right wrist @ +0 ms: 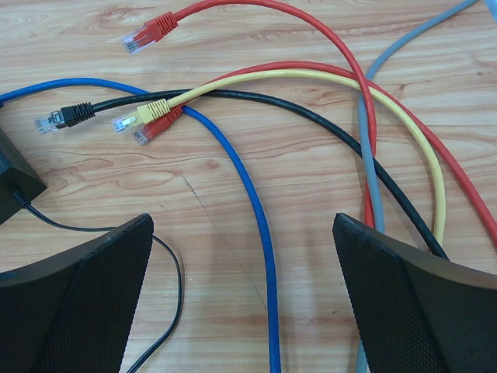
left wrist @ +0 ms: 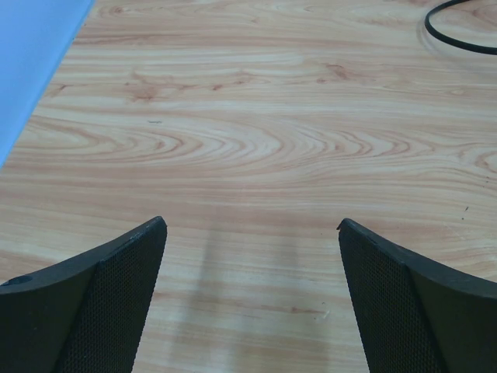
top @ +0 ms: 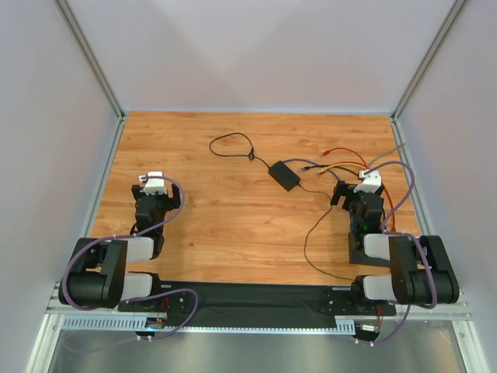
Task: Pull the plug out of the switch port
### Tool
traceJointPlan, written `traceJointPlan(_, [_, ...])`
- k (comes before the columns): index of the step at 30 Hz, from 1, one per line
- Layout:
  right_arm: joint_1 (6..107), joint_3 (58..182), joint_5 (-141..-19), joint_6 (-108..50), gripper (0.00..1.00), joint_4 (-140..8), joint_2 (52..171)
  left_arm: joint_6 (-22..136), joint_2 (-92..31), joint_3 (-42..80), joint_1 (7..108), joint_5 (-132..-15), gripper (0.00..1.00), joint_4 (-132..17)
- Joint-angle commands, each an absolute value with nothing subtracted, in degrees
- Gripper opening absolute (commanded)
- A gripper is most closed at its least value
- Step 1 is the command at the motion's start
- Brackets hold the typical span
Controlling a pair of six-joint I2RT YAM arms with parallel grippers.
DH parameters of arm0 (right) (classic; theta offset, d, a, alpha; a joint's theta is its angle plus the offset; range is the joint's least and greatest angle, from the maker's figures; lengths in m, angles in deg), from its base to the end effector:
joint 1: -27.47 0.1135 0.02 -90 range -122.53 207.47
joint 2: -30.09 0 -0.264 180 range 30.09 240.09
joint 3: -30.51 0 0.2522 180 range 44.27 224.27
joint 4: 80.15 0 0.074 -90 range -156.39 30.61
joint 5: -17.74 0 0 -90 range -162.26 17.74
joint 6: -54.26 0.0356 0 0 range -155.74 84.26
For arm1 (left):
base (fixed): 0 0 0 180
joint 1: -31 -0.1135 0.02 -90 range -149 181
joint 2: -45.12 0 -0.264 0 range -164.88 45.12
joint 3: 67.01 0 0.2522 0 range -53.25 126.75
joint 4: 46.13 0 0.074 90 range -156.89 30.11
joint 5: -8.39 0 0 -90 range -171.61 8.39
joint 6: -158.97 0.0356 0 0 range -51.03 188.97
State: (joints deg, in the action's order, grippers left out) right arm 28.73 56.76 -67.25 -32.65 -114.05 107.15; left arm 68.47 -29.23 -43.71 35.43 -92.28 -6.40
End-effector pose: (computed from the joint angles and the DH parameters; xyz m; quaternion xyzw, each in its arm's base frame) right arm 0.2250 0.0018 0.1435 0.0388 0.8021 -0.0125 0.5958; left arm 0.2141 -0.0100 0.1502 -0.0325 0.7716 0.0447 0.6337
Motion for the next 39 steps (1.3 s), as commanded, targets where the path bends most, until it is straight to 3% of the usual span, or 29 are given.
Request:
traceJointPlan(1, [28.79,58.15,-66.9,-34.16,1.0,-118.86,107.0,69.93,-28.98,-42.44,35.31,-91.98,1.0,-2.15])
traceJointPlan(7, [28.79,58.33,-67.08,-34.16,1.0,-118.86,107.0,71.07,-23.9,-43.93,35.65,-90.66,1.0,-3.88])
traceJointPlan(14, [30.37,57.89,-59.81,-33.71,1.0,-117.99,104.63,61.43,0.61,-34.72,35.57,-93.2,1.0,-36.73])
traceJointPlan(16, [32.38,62.34,-56.54,-33.89,1.0,-109.42,100.35,56.68,3.01,-32.0,35.66,-91.11,1.0,-45.11])
traceJointPlan(17, [32.65,64.03,-56.36,-33.55,1.0,-101.63,99.1,55.27,4.93,-31.9,35.66,-89.53,1.0,-45.91])
traceJointPlan(21, [32.92,65.89,-56.53,-28.47,1.0,-93.05,93.83,49.12,8.73,-32.24,35.66,-79.43,1.0,-44.69])
traceJointPlan(26, [33.01,70.36,-53.9,-20.74,1.0,-76.63,85.21,37.25,5.41,-25.67,35.66,-77.22,1.0,-54.24])
traceJointPlan(29, [32.92,79.31,-50.12,-10.62,1.0,-51.46,83.53,32.26,0.75,-18.55,35.66,-76.33,1.0,-64.96])
traceJointPlan(32, [32.83,84.25,-53.87,-7.1,1.0,-41.03,83.71,27.59,-2.68,-14.06,35.66,-73.54,1.0,-71.74])
traceJointPlan(39, [32.92,88.12,-61.45,-0.59,1.0,-25.54,80.99,20.91,-10.51,-15.01,35.57,-47.9,1.0,-63.26])
